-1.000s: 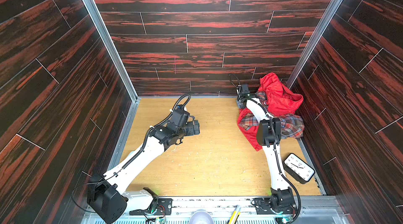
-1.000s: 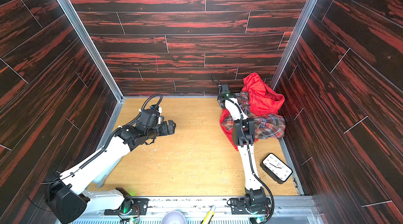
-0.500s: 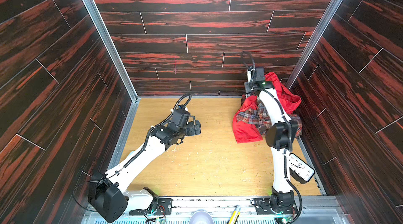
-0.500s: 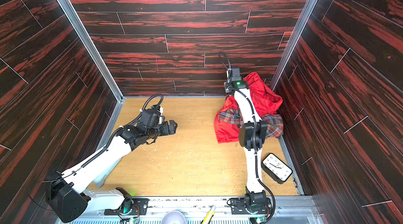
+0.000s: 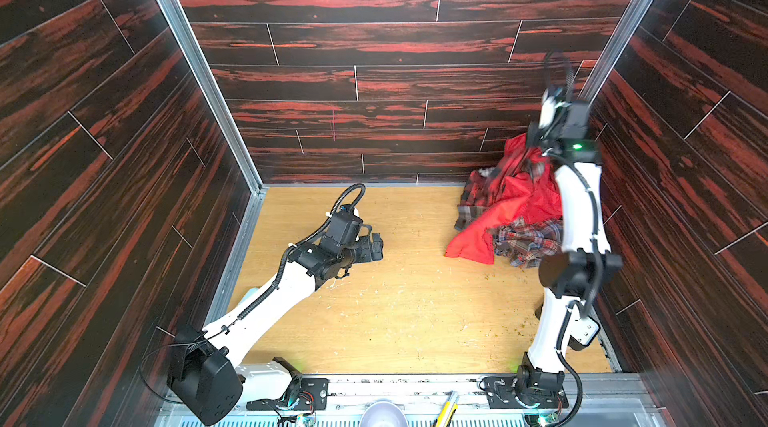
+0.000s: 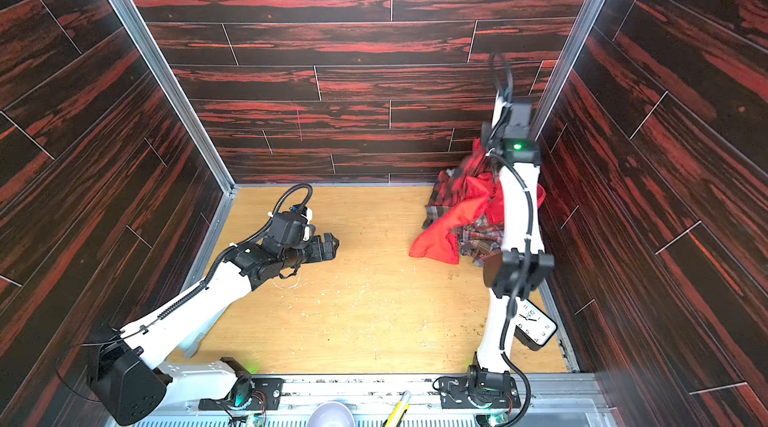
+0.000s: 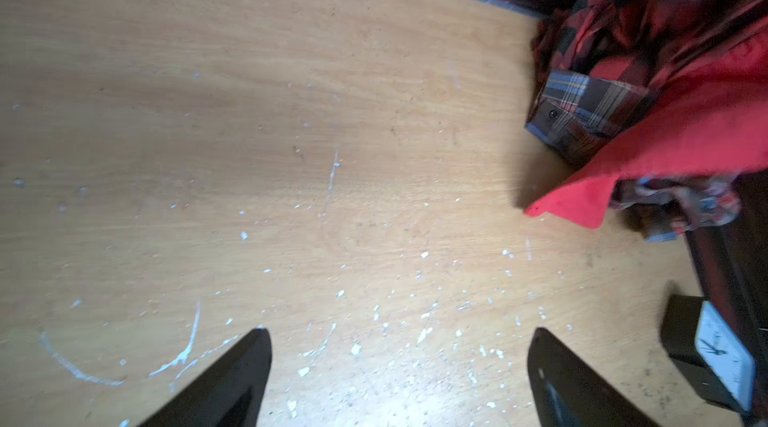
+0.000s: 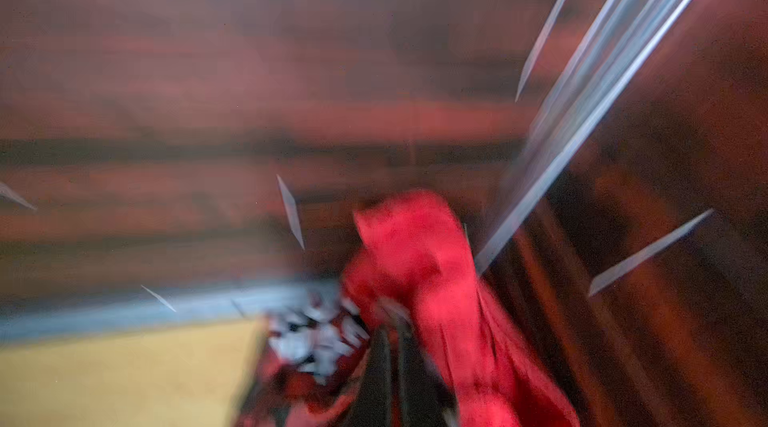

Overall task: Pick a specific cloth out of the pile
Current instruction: 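Lift the buffalo-check shirt high out of the pile with the right gripper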

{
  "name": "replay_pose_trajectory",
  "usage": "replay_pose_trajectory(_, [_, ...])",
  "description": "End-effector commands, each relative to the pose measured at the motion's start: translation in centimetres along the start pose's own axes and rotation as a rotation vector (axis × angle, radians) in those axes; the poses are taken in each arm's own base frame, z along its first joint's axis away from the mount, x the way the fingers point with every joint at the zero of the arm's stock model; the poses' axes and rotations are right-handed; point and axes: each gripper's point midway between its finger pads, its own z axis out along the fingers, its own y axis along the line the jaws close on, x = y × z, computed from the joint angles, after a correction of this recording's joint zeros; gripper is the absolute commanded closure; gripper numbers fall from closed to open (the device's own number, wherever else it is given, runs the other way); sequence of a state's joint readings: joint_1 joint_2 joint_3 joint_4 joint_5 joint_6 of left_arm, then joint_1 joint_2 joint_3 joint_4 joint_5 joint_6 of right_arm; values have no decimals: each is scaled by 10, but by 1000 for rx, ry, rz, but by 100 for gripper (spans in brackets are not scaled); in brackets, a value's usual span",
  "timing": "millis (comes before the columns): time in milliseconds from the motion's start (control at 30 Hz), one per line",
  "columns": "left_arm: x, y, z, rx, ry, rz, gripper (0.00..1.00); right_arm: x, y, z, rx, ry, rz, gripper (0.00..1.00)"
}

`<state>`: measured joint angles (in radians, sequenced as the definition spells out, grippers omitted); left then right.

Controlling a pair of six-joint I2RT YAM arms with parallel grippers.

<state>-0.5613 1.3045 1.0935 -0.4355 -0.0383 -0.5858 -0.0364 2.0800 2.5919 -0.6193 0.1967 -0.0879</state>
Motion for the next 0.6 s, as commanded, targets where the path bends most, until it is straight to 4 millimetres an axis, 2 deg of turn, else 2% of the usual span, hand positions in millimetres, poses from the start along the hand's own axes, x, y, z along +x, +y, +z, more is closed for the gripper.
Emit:
replay_pose_trajectory(0, [-3, -7, -5, 36, -22, -15, 1, -171, 2, -129, -76, -572, 80, 100])
replay_pose_trajectory(100, [-5, -7, -10, 45, -41, -13, 1, -224, -23, -182, 1, -840, 167, 100])
replay_pose_trajectory(167, [-5, -6, -13, 45, -50, -13, 1, -247, -34, -216, 2, -983, 250, 100])
replay_pose_trajectory(200, [-5, -5, -15, 44, -57, -12, 1, -254, -35, -229, -39, -1035, 307, 100])
replay_pose_trajectory(267, [-6, -3, -19, 40, -73, -13, 1, -261, -29, -242, -166, -1080, 409, 100])
replay_pose_trajectory(333, [-7, -2, -23, 37, -89, -9, 1, -261, -18, -240, -301, -1064, 497, 100])
replay_pose_trajectory(433, [-10, 0, -33, 30, -110, 5, 1, -251, 9, -213, -499, -950, 633, 100])
replay_pose_trajectory(500, [-13, 4, -42, 11, -131, 21, 1, -238, 40, -188, -644, -844, 690, 100])
replay_pose_trajectory(567, [-14, 12, -52, -25, -147, 42, 1, -223, 89, -169, -791, -723, 713, 100])
